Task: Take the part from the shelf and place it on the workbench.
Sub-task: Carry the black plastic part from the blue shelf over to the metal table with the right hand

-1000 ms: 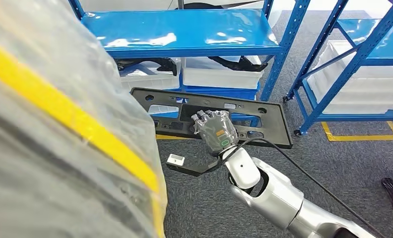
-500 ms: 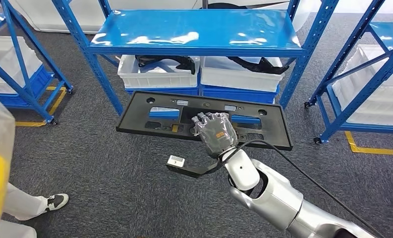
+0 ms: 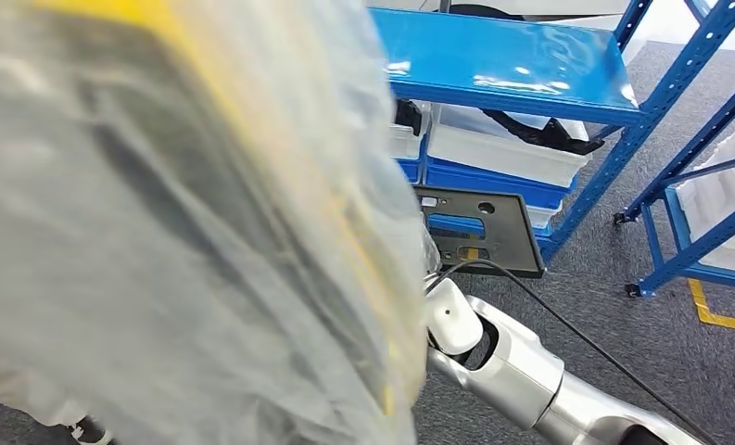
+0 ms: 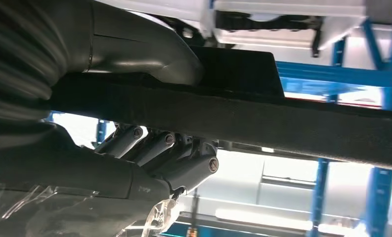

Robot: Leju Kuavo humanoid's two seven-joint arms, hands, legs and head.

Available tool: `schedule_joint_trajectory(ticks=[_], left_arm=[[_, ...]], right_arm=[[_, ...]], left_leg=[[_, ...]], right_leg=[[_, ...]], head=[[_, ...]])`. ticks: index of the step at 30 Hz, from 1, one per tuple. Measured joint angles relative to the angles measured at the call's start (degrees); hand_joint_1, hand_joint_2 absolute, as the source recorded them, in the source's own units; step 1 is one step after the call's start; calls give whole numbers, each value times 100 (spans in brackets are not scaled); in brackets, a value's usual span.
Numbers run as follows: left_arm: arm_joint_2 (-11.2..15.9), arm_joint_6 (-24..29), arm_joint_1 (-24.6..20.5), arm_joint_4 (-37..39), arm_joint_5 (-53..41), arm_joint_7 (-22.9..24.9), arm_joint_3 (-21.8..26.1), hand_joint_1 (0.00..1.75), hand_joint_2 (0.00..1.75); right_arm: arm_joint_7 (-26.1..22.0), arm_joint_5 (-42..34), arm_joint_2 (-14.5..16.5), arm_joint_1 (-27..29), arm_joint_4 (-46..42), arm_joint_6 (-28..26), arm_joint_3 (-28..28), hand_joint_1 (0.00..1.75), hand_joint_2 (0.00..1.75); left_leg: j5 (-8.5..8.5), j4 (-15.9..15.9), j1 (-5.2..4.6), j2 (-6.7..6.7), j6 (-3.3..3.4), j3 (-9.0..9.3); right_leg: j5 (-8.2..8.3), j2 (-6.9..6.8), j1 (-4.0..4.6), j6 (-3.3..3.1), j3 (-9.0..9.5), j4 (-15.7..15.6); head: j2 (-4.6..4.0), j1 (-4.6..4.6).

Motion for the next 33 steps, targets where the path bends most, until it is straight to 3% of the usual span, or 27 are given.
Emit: schedule_joint_trajectory(ticks=[3,4,5,6,7,9,11,13,15,17,19,20,21,22,25,26,28,29,31,33], left_arm=[[-12,-2,-15,0,-9,3,0,0,175],[-16,-3,-17,0,-10,7,0,0,175],[-20,-4,-19,0,-8,13,0,0,175],[-24,-5,-26,0,-7,23,0,0,175],[-28,-5,-35,0,-7,34,0,0,175],[-39,-6,-57,0,-10,50,0,0,175],[-47,-6,-73,0,-14,52,0,0,175],[-46,-4,-77,0,-15,52,0,0,175],[-46,3,-79,0,-16,50,-1,0,175],[-52,9,-102,0,-16,40,-1,0,175],[-54,9,-140,0,-14,31,2,0,175],[-54,9,-153,0,-14,31,3,0,175],[-54,7,-157,0,-14,32,3,0,175],[-54,6,-152,0,-14,36,3,0,175],[-53,4,-121,0,-15,49,2,0,175],[-53,4,-114,0,-16,50,2,0,175],[-53,4,-92,0,-18,51,2,0,175],[-53,4,-71,0,-21,51,2,0,175],[-48,5,-49,0,-30,59,2,0,175],[-43,9,-52,0,-34,71,2,0,175]], right_arm=[[3,4,-12,-2,-3,23,4,175,175],[3,6,-20,5,-3,32,7,175,175],[3,7,-29,12,-3,41,8,175,175],[3,10,-36,13,-3,50,9,175,175],[3,13,-39,7,-3,57,9,175,175],[3,25,-40,-19,-4,65,9,175,175],[3,34,-40,-41,-6,76,9,175,175],[2,37,-37,-61,-8,87,8,175,175],[2,39,-28,-90,-10,96,7,175,175],[3,40,-26,-108,-18,113,5,175,175],[5,38,-29,-109,-23,131,6,175,175],[8,35,-30,-108,-23,137,7,175,175],[10,30,-29,-107,-23,140,7,175,175],[13,20,-27,-108,-24,140,7,175,175],[22,-3,-23,-111,-33,139,4,175,175],[23,-4,-25,-110,-37,139,4,175,175],[22,-5,-20,-109,-40,140,4,175,175],[23,-5,-15,-108,-42,140,4,175,175],[27,-5,-11,-109,-48,140,4,175,175],[34,-10,-19,-96,-51,141,7,175,175]], left_leg=[[16,-7,-12,-166,90,11],[17,-4,-22,-230,107,14],[16,-2,-31,-299,110,19],[16,0,-37,-372,110,28],[13,4,-38,-444,108,40],[-5,37,-46,-578,84,37],[-17,75,-47,-687,42,-9],[-12,84,-25,-764,-6,-55],[-111,237,-24,-592,-74,-136],[-417,835,-15,-316,-149,-415],[-705,1587,19,-225,-200,-781],[-729,1759,30,-209,-211,-864],[-652,1701,37,-192,-213,-832],[-487,1406,39,-153,-201,-681],[-40,244,-43,154,-98,-108],[-7,88,-77,207,-66,-46],[-2,46,-106,127,-16,-61],[18,20,-94,74,13,-51],[65,-44,-61,-28,80,-13],[83,-63,-46,-142,122,4]], right_leg=[[-526,315,17,-21,-493,1072],[-625,351,32,-34,-674,1417],[-611,369,40,-45,-773,1576],[-481,384,43,-59,-762,1495],[-272,416,40,-73,-654,1211],[118,617,15,-90,-325,425],[229,767,1,-101,-157,29],[221,700,13,-142,-149,-4],[234,596,8,-208,-143,-22],[236,485,3,-259,-137,-30],[227,354,8,-279,-138,-29],[222,289,9,-281,-136,-29],[217,232,9,-280,-132,-29],[211,184,10,-273,-123,-29],[184,47,36,-226,-100,-27],[175,-2,46,-202,-97,-27],[168,-102,49,-142,-79,-45],[146,-96,42,-110,-68,-40],[-40,75,31,-74,-143,194],[-410,302,27,-69,-455,896]], head=[[0,5],[0,5],[0,6],[0,6],[0,6],[0,7],[0,5],[0,5],[0,-7],[0,-28],[0,-37],[0,-39],[0,-41],[0,-42],[0,-41],[0,-41],[0,-40],[0,-40],[0,-37],[0,-34]])
